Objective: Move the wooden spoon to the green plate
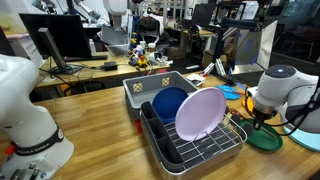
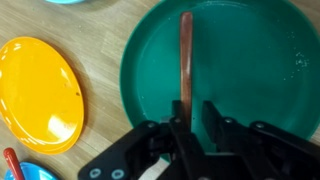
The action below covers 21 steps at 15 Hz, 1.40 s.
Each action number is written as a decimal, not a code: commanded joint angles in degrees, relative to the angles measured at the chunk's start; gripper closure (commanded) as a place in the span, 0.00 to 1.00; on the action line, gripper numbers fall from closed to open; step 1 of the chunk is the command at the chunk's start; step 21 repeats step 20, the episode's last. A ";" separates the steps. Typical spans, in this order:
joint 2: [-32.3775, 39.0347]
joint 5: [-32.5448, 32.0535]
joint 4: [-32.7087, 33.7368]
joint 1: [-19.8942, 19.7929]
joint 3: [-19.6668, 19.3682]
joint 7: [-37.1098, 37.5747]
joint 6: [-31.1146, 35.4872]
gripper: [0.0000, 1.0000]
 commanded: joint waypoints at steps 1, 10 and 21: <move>0.96 -0.01 0.85 -0.70 0.20 -0.84 0.31 0.42; 1.53 -0.02 0.54 0.13 -0.65 -0.53 0.39 0.00; 1.08 0.39 0.42 0.11 -0.51 -0.32 -0.03 0.00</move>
